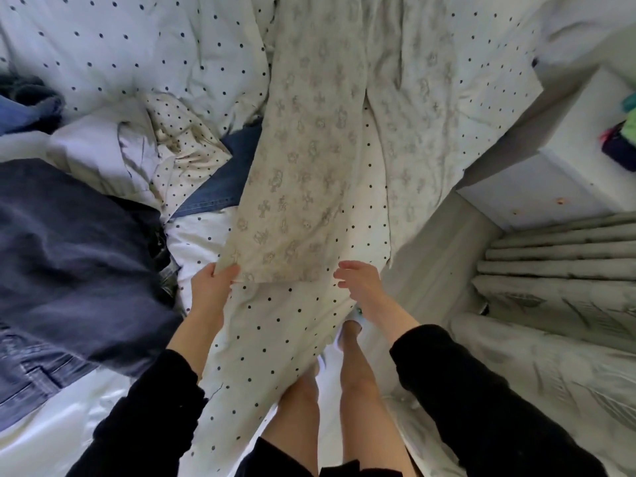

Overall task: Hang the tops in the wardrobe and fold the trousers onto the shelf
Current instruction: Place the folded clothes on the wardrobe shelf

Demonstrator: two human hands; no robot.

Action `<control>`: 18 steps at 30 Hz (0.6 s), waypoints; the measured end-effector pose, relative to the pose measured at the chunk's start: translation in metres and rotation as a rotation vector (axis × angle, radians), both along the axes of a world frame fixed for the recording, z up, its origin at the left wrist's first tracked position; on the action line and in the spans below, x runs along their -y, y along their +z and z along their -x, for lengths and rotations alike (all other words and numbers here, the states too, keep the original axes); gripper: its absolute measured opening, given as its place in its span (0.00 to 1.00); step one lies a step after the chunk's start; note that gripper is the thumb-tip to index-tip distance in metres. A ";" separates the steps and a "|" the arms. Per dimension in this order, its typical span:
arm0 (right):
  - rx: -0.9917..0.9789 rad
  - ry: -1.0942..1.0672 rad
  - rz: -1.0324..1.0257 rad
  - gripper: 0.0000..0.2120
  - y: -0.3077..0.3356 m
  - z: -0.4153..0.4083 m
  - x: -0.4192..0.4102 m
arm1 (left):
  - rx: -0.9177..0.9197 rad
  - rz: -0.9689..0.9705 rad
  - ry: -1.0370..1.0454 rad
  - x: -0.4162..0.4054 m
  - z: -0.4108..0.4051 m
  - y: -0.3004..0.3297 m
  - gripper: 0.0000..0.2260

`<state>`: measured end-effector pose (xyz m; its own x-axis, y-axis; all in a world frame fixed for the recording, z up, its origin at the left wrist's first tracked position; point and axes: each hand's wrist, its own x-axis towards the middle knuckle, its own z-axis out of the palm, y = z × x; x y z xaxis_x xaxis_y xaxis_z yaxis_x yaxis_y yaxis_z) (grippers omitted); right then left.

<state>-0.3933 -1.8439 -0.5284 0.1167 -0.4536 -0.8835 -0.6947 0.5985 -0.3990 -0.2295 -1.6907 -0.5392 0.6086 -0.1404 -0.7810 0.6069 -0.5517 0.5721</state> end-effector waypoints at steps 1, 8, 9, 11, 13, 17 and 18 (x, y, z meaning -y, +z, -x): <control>0.021 -0.014 -0.013 0.15 0.001 0.001 0.001 | 0.068 -0.014 -0.031 0.002 0.002 0.004 0.02; 0.150 -0.050 0.032 0.10 0.010 0.018 0.028 | 0.520 0.012 -0.275 0.052 0.054 0.036 0.07; 0.161 -0.053 0.029 0.09 0.012 0.021 0.032 | 0.562 0.048 -0.309 0.060 0.061 0.041 0.09; 0.200 -0.081 0.031 0.09 0.017 0.034 0.048 | 0.658 0.129 -0.398 0.082 0.084 0.054 0.11; 0.230 -0.108 0.033 0.08 0.021 0.048 0.063 | 0.738 0.168 -0.532 0.103 0.103 0.061 0.12; 0.261 -0.104 0.023 0.09 0.022 0.093 0.117 | 0.792 0.199 -0.830 0.164 0.154 0.053 0.11; 0.261 -0.091 0.023 0.09 0.020 0.098 0.127 | 0.794 0.190 -0.887 0.173 0.162 0.048 0.11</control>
<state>-0.4910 -1.9711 -0.5080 0.2975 -0.4920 -0.8182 -0.5104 0.6423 -0.5718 -0.3913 -1.8634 -0.4911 0.5437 -0.8250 -0.1543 -0.4985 -0.4653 0.7314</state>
